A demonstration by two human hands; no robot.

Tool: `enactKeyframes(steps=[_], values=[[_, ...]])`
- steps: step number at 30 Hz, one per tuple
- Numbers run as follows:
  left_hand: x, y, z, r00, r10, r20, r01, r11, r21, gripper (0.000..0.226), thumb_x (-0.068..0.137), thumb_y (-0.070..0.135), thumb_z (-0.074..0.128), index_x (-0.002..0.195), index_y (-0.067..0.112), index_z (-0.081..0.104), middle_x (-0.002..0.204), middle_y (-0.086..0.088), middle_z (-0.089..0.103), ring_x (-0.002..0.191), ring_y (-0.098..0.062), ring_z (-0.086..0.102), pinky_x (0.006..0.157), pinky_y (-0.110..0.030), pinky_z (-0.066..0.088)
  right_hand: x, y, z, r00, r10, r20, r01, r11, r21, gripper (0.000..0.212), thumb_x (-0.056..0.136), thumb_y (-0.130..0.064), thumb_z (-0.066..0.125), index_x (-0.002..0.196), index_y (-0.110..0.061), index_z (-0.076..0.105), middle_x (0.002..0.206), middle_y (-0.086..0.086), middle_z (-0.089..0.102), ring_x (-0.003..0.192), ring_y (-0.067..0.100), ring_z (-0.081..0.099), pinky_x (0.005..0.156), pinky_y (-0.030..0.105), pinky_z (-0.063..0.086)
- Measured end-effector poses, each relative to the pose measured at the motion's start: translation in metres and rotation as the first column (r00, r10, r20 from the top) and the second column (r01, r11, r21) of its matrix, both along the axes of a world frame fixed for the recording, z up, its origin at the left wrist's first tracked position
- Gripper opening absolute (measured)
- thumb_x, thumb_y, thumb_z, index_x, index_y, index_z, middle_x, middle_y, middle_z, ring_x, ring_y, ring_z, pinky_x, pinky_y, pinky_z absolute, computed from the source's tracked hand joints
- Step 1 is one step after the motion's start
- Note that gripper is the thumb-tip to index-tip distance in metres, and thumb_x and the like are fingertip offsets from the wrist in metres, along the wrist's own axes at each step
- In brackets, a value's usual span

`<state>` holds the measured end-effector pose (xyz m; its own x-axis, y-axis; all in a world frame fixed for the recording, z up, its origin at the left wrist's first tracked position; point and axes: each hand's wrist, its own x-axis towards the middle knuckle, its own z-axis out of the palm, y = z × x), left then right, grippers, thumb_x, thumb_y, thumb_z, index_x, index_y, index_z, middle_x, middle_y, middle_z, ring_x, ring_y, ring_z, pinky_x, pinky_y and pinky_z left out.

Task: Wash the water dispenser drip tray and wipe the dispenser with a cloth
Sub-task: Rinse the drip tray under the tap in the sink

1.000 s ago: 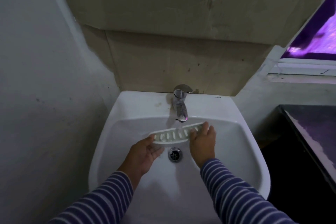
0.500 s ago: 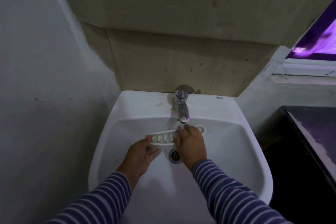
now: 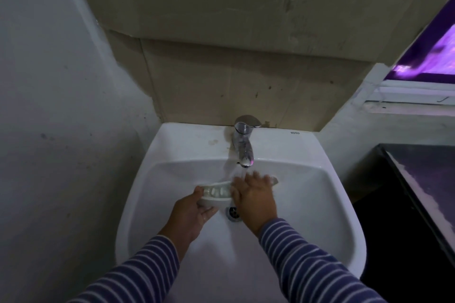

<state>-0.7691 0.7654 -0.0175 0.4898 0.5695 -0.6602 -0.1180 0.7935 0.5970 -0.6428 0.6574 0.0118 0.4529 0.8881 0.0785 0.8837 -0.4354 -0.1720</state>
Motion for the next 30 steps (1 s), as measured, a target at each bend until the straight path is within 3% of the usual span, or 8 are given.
enactKeyframes(steps=[5,9,12,14,18,23,27,30], values=[[0.007,-0.009,0.007,1.000,-0.002,0.022,0.002,1.000,0.012,0.024,0.097,0.019,0.048,0.101,0.000,0.063,0.096,-0.018,0.069,0.085,-0.029,0.066,0.071,-0.038,0.054,-0.012,0.006,0.000,0.956,0.244,-0.166,-0.236,0.970,0.065,0.031,0.093,-0.016,0.049,0.115,-0.006,0.067,0.131,0.018,0.059,0.124,0.040,0.051,0.108,0.049,0.033],[0.000,0.001,0.001,0.997,0.073,-0.030,-0.072,0.997,0.015,0.026,0.098,0.022,0.046,0.106,0.002,0.059,0.102,-0.016,0.063,0.091,-0.028,0.063,0.080,-0.042,0.049,0.013,-0.011,0.003,0.982,-0.022,-0.187,0.050,0.988,0.149,0.028,0.094,-0.024,0.052,0.114,-0.013,0.068,0.123,0.011,0.063,0.119,0.031,0.052,0.106,0.042,0.034],[-0.009,0.010,-0.009,0.995,0.102,-0.022,-0.103,0.995,-0.020,0.024,0.098,0.023,0.047,0.101,0.004,0.062,0.100,-0.014,0.065,0.089,-0.026,0.064,0.072,-0.040,0.051,0.023,-0.018,0.014,0.743,-0.312,-0.593,0.485,0.860,0.156,0.045,0.089,-0.024,0.063,0.131,-0.010,0.054,0.144,0.017,0.043,0.133,0.032,0.040,0.111,0.036,0.031],[-0.013,0.012,-0.014,0.995,0.098,-0.001,-0.098,0.994,-0.055,0.023,0.097,0.022,0.047,0.097,0.006,0.064,0.096,-0.013,0.069,0.088,-0.025,0.066,0.068,-0.039,0.052,0.027,-0.018,0.020,0.544,-0.319,-0.776,0.568,0.821,0.062,0.050,0.089,-0.024,0.064,0.135,-0.010,0.049,0.137,0.017,0.049,0.118,0.030,0.053,0.105,0.038,0.043],[-0.012,0.009,-0.018,0.998,0.061,-0.022,-0.062,0.997,-0.055,0.018,0.095,0.009,0.048,0.093,0.006,0.066,0.084,-0.010,0.074,0.083,-0.023,0.069,0.071,-0.039,0.053,0.022,-0.020,0.037,0.555,-0.185,-0.811,0.563,0.802,0.202,0.009,0.086,-0.014,0.062,0.093,-0.016,0.067,0.087,0.003,0.067,0.080,0.027,0.065,0.079,0.054,0.055],[-0.004,0.005,-0.010,0.998,0.055,-0.018,-0.057,0.994,-0.090,0.019,0.093,-0.005,0.043,0.094,-0.001,0.062,0.094,-0.017,0.067,0.090,-0.028,0.063,0.090,-0.043,0.046,0.023,-0.019,0.042,0.556,-0.098,-0.825,0.564,0.774,0.288,0.033,0.086,-0.015,0.066,0.092,-0.047,0.066,0.102,-0.012,0.065,0.100,0.022,0.063,0.091,0.044,0.052],[-0.004,0.007,-0.001,0.999,0.037,0.038,-0.034,0.995,-0.090,0.024,0.085,-0.014,0.042,0.099,-0.009,0.061,0.099,-0.023,0.065,0.091,-0.032,0.062,0.080,-0.042,0.054,0.029,-0.025,0.031,0.369,-0.060,-0.928,0.680,0.697,0.226,0.032,0.084,-0.001,0.065,0.112,-0.017,0.067,0.113,0.006,0.067,0.104,0.026,0.063,0.095,0.046,0.052],[-0.006,0.011,0.003,0.991,0.073,0.114,-0.064,0.995,-0.082,0.029,0.085,-0.014,0.036,0.098,-0.007,0.062,0.098,-0.023,0.064,0.090,-0.033,0.061,0.079,-0.041,0.056,0.032,-0.028,0.021,0.243,-0.011,-0.970,0.749,0.637,0.181,0.033,0.079,0.010,0.062,0.101,-0.015,0.068,0.110,0.010,0.067,0.100,0.029,0.063,0.086,0.039,0.055]])
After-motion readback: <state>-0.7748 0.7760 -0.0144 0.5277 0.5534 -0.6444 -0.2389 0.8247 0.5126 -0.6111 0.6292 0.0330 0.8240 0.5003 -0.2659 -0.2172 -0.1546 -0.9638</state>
